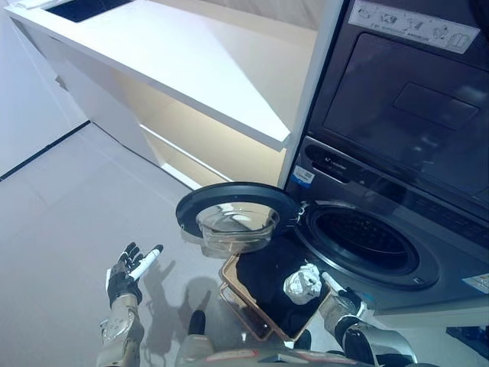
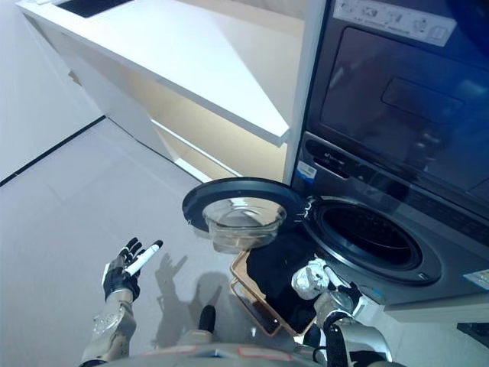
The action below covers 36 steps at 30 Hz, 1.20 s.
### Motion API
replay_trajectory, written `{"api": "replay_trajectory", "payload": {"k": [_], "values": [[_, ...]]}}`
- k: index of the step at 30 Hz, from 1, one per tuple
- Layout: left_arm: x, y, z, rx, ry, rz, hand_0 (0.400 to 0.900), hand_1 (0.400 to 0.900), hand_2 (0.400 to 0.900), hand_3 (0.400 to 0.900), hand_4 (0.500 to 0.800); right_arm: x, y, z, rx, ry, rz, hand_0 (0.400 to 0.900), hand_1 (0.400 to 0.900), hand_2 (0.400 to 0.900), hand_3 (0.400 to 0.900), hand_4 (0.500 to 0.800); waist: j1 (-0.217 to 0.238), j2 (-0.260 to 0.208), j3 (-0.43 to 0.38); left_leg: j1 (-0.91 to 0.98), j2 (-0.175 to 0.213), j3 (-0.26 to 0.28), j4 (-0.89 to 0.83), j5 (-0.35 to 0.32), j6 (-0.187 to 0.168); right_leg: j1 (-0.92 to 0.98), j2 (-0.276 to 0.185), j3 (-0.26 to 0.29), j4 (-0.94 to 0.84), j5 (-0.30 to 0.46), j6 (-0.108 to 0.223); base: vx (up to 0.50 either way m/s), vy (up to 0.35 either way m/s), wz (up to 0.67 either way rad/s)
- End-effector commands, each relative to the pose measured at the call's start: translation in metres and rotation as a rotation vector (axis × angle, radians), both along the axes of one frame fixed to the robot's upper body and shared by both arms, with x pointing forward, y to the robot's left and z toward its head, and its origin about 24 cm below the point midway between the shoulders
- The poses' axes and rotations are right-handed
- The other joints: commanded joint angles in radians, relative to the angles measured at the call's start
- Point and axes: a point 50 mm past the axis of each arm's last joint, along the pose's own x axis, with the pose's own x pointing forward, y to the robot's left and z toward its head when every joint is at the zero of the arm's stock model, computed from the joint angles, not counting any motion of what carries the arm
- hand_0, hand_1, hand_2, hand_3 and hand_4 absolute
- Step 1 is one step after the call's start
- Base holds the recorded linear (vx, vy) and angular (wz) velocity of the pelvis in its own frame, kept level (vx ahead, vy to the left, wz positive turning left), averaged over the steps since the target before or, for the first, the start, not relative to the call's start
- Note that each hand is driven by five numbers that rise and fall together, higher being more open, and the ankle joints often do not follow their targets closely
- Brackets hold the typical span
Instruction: Put the clothes in the basket into the washing machine.
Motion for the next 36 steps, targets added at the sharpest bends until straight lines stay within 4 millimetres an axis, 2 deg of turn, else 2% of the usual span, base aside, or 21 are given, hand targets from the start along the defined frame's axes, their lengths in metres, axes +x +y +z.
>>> {"api": "replay_trajectory", "payload": {"k": [1, 9, 14, 22, 33, 36], "values": [[0.034, 0.017, 0.060, 0.174, -0.303, -0.014, 0.900, 0.900, 0.900, 0.900, 0.800, 0.041, -0.017, 0.030, -0.146, -0.098, 0.032, 0.900, 0.900, 0.900, 0.900, 0.800, 0.016, 0.001, 0.074, -0.131, -0.014, -0.034, 0.059, -0.020, 0.071, 0.039, -0.040, -0.012, 0.048, -0.060, 0.011, -0.13, 0.025, 0.00], [0.045, 0.003, 0.081, 0.136, -0.438, -0.037, 0.900, 0.900, 0.900, 0.900, 0.800, 0.070, -0.043, 0.062, -0.295, -0.135, 0.036, 0.900, 0.900, 0.900, 0.900, 0.800, 0.024, 0.035, 0.199, -0.314, -0.047, -0.061, 0.189, -0.039, 0.085, -0.078, -0.074, -0.013, 0.110, -0.053, 0.004, -0.10, 0.037, 0.09], [0.053, -0.008, 0.094, 0.135, -0.502, -0.088, 0.900, 0.900, 0.900, 0.900, 0.800, 0.087, -0.063, 0.087, -0.387, -0.153, 0.025, 0.900, 0.900, 0.900, 0.900, 0.800, 0.032, 0.054, 0.242, -0.410, -0.069, -0.068, 0.222, -0.038, 0.090, -0.153, -0.086, -0.006, 0.123, -0.044, 0.002, -0.09, 0.044, 0.08], [0.062, -0.015, 0.120, 0.151, -0.623, -0.143, 0.900, 0.900, 0.900, 0.900, 0.800, 0.112, -0.079, 0.123, -0.513, -0.182, 0.093, 0.900, 0.900, 0.900, 0.900, 0.800, 0.045, 0.047, 0.291, -0.537, -0.094, -0.077, 0.285, -0.059, 0.095, -0.240, -0.086, 0.009, 0.123, -0.025, 0.001, -0.06, 0.029, -0.01], [0.075, -0.027, 0.151, 0.150, -0.765, -0.157, 0.900, 0.900, 0.900, 0.900, 0.800, 0.145, -0.064, 0.157, -0.545, -0.300, 0.144, 0.900, 0.900, 0.900, 0.900, 0.800, 0.052, 0.039, 0.334, -0.665, -0.116, -0.097, 0.341, -0.068, 0.108, -0.354, -0.078, 0.023, 0.161, -0.030, -0.010, -0.05, 0.014, 0.02], [0.078, -0.031, 0.165, 0.148, -0.831, -0.160, 0.900, 0.900, 0.900, 0.900, 0.800, 0.155, -0.062, 0.173, -0.560, -0.338, 0.135, 0.900, 0.900, 0.900, 0.900, 0.800, 0.057, 0.042, 0.351, -0.709, -0.121, -0.098, 0.347, -0.064, 0.111, -0.401, -0.074, 0.028, 0.165, -0.025, -0.013, -0.05, 0.023, -0.01]]}}
